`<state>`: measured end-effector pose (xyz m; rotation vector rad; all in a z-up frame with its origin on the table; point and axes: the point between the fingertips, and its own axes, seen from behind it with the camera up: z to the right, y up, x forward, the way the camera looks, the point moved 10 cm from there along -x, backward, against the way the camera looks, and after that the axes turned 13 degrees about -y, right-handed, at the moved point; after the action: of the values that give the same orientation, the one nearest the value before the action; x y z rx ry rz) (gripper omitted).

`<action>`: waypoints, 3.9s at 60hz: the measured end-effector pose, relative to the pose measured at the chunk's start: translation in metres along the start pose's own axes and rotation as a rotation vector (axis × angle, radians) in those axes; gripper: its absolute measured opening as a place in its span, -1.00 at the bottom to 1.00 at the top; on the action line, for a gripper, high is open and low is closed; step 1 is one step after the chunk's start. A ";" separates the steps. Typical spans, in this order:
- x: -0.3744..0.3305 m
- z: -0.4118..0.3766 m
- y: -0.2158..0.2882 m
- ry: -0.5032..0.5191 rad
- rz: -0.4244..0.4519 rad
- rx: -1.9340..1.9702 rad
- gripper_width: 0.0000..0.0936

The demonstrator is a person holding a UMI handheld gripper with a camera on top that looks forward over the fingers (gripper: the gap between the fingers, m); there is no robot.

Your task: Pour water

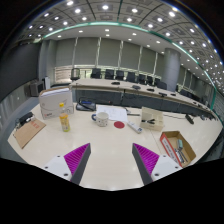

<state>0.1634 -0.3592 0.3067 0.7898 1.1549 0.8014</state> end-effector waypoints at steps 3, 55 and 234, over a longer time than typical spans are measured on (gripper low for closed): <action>0.006 -0.034 -0.001 0.029 -0.009 -0.019 0.83; 0.293 -0.406 0.033 0.073 0.157 0.112 0.48; 0.439 -0.043 0.068 -0.090 0.095 0.113 0.84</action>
<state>0.2038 0.0582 0.1531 0.9713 1.0962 0.7762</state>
